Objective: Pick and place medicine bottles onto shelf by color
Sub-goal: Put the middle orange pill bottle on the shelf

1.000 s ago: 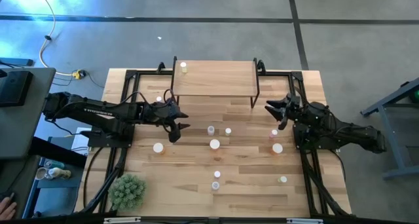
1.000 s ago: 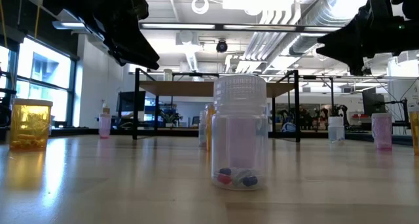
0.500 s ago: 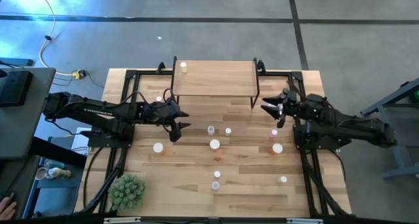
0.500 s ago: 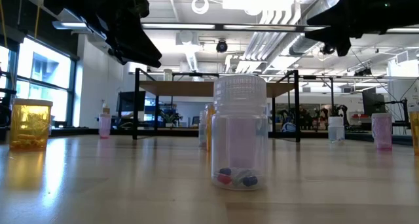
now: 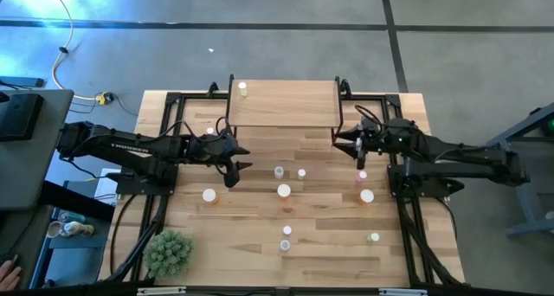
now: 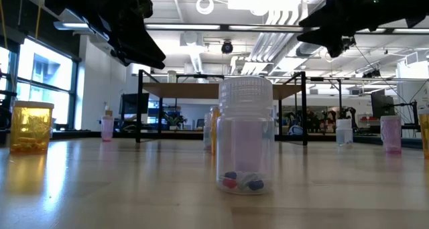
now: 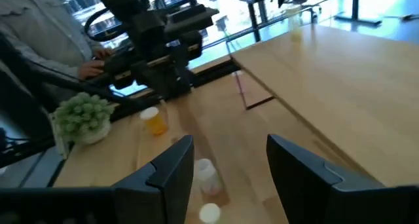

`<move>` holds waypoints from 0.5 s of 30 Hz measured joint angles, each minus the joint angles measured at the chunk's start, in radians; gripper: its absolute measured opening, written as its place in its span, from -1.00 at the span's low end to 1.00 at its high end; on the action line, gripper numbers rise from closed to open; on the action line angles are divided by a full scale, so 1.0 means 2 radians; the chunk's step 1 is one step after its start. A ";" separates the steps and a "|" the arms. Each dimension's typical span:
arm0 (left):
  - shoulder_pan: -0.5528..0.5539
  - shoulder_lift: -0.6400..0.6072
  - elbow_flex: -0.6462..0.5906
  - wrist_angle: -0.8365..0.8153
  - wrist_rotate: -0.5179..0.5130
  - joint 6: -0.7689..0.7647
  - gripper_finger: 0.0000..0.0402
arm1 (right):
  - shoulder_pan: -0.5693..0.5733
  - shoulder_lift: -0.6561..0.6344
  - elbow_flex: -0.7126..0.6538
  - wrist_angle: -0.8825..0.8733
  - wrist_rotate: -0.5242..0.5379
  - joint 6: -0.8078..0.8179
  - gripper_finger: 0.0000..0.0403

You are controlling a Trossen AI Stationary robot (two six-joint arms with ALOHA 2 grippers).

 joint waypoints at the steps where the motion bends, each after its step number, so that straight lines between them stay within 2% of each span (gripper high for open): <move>1: 0.000 0.000 0.000 0.000 0.000 0.000 -0.02 | 0.005 0.007 0.005 0.000 0.000 -0.001 -0.09; 8: -0.001 0.000 0.000 0.000 0.000 0.000 -0.02 | 0.052 0.062 0.045 0.000 0.024 -0.022 -0.09; 15: -0.001 0.000 0.000 0.000 -0.001 0.000 -0.02 | 0.074 0.104 0.057 0.000 0.035 -0.031 -0.09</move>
